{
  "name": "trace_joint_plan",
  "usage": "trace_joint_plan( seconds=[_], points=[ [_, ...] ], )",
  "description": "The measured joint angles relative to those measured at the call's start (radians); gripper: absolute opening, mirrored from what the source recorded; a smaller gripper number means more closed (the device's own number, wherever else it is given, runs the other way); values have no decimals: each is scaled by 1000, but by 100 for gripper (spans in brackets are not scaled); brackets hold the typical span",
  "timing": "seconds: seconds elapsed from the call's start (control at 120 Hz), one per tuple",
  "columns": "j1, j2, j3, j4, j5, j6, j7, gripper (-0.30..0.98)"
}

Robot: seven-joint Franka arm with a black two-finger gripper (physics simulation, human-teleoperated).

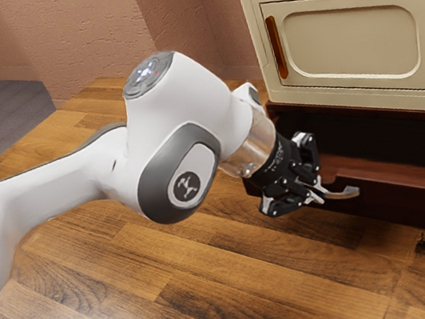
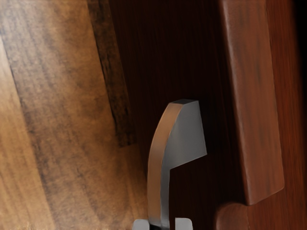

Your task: Pull the drawer handle with one arm to open the drawer

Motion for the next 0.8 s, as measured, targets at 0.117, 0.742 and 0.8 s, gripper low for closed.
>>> trace_joint_plan(
  seconds=[0.117,0.742,0.8],
  points=[
    [-21,-19,19,-27,-5,11,1,-10],
    [-14,-132,12,-161,-37,53,3,-10],
    [-13,-137,12,-167,-39,55,3,-10]
  ],
)
